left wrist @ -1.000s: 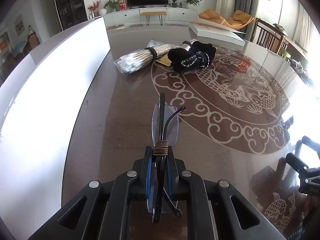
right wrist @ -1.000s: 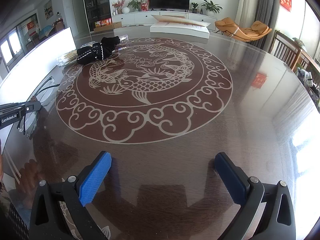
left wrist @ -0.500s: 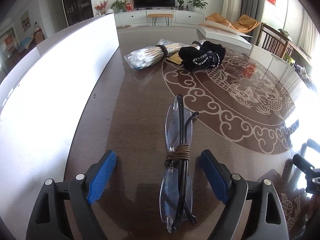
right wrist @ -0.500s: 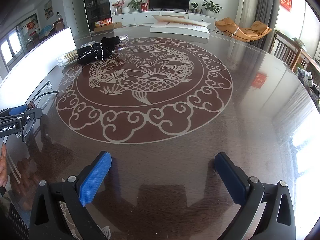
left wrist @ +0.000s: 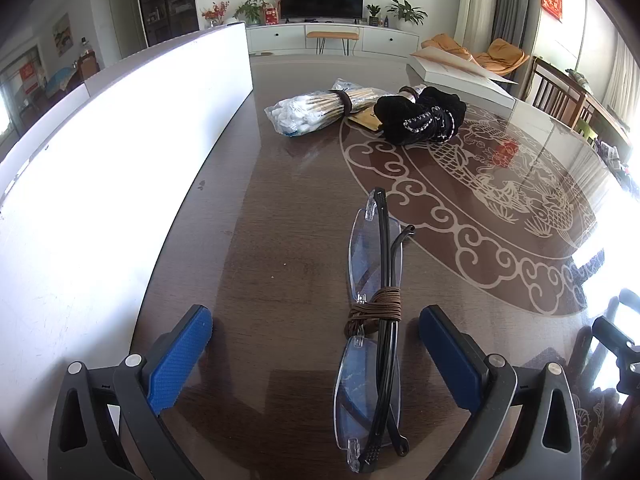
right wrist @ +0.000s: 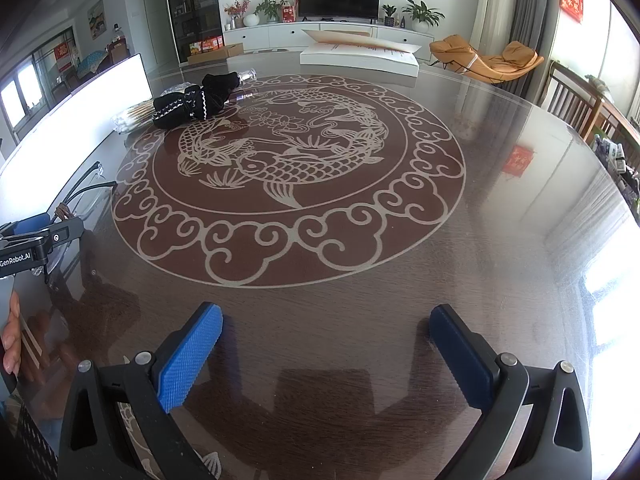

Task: Organize objects
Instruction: 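Lift the glasses off the table with the left gripper, then grasp the black sock pair with the right gripper while the left holds the glasses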

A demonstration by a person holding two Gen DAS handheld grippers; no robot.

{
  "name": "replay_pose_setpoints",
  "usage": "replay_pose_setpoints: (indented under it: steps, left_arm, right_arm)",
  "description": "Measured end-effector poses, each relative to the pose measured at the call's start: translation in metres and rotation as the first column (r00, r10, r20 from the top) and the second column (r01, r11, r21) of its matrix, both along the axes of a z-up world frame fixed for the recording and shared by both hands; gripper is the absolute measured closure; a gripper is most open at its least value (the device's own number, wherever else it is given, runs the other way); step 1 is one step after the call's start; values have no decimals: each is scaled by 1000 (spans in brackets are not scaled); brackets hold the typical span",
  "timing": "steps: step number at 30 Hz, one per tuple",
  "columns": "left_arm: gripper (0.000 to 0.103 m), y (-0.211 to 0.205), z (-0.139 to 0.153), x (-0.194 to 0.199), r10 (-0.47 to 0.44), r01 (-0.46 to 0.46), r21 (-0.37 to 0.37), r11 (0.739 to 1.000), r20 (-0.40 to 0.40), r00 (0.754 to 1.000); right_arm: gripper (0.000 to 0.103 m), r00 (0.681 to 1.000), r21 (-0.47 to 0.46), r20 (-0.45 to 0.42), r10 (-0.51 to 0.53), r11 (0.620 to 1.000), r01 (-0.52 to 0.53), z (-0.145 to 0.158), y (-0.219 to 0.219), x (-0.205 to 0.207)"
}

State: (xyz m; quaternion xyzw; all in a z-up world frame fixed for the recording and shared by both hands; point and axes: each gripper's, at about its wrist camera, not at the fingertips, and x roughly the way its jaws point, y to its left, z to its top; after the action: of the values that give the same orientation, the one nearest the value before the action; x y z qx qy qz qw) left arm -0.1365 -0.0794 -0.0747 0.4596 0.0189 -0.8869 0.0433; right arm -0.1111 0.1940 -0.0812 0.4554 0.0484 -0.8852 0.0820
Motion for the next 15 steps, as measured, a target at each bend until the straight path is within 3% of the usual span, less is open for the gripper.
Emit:
replay_pose_setpoints:
  steps: [11,15]
  left_arm:
    - [0,0,0,0,0,0,0,1000,0,1000]
    - [0,0,0,1,-2,2,0,1000,-1,1000]
  right_arm:
    - [0,1000,0,4,-1,1000,1,0,-1,-1]
    - [0,991,15,128,42,999,-45,3,-13,-32]
